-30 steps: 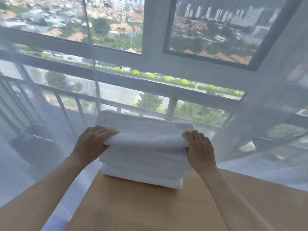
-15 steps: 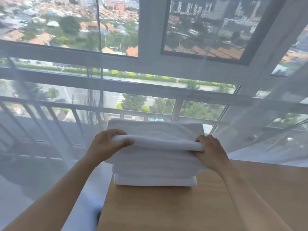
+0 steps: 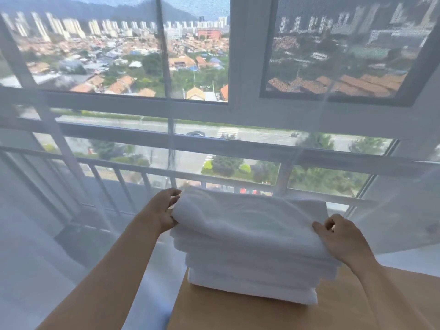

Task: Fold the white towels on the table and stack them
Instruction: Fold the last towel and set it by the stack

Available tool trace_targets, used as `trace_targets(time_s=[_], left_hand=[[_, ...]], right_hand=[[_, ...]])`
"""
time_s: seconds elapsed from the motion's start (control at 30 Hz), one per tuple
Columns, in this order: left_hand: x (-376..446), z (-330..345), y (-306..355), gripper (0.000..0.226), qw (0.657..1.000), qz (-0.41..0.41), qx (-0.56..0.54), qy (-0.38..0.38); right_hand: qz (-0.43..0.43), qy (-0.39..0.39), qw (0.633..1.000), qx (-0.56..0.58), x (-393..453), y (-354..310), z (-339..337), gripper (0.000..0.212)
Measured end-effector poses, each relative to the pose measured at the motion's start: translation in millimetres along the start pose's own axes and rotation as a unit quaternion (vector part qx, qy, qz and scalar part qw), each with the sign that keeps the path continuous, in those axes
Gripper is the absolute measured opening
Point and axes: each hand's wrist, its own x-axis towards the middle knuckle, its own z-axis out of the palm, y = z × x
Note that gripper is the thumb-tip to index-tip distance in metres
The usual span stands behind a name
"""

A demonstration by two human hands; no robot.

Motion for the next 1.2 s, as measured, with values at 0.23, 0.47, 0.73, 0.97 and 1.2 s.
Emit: trace_targets(time_s=[0.23, 0.47, 0.73, 0.97, 1.2], left_hand=[[0.9, 32.5, 9.6, 0.041, 0.933, 0.131, 0.335, -0.024], [14.9, 28.9, 31.2, 0.032, 0.885, 0.257, 0.389, -0.017], [43.1, -2.4, -7.6, 0.014, 0.818, 0.297, 0.477, 0.122], [47.9, 7.6, 3.5, 0.015, 0.860, 0.344, 0.371, 0.065], [57.1, 3.2, -4.8, 0.013, 0.865, 0.290, 0.402, 0.072]], right_hand=[[0.085, -0.008, 0.996, -0.017, 9.5, 0.4, 0.1, 0.054], [0.075, 0.025, 0.995, -0.056, 15.9, 2.2, -3.4, 0.037], [0.049, 0.064, 0.992, -0.092, 15.0, 2.9, -0.1, 0.031], [0.003, 0.091, 0.993, -0.082, 22.1, -2.6, 4.7, 0.019], [0.028, 0.122, 0.992, -0.032, 33.8, -17.6, -0.9, 0.014]])
